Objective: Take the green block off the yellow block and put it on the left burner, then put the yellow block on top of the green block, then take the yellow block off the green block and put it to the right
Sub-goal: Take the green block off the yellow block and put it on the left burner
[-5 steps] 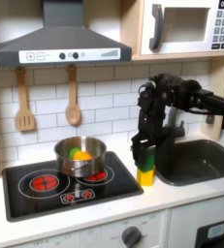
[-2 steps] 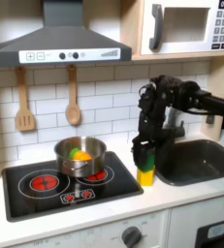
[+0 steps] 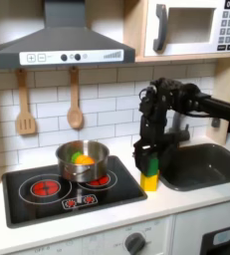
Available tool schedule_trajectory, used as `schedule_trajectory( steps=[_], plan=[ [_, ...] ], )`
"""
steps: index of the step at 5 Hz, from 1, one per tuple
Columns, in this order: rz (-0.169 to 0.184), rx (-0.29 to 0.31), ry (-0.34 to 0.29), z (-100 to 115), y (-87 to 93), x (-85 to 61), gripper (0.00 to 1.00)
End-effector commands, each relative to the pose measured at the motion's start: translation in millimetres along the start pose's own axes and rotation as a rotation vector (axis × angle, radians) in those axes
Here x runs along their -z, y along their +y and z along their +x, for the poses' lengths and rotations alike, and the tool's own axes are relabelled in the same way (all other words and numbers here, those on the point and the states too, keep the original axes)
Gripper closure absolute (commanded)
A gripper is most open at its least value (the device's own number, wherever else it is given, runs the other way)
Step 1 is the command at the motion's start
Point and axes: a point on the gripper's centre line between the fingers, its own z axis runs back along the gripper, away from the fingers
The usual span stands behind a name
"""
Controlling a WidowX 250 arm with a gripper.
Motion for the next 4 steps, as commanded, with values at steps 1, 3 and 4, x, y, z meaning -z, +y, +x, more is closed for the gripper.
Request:
schedule_trajectory(
  steps=[1, 3, 4],
  plan=[
    [-0.004, -0.038, 0.032, 9.0, 4.2, -1.9, 0.0],
    [-0.021, -0.034, 0.026, 8.1, 5.7, -1.3, 1.0],
    [-0.02, -0.037, 0.025, 9.0, 7.4, -0.5, 1.0]
  ],
)
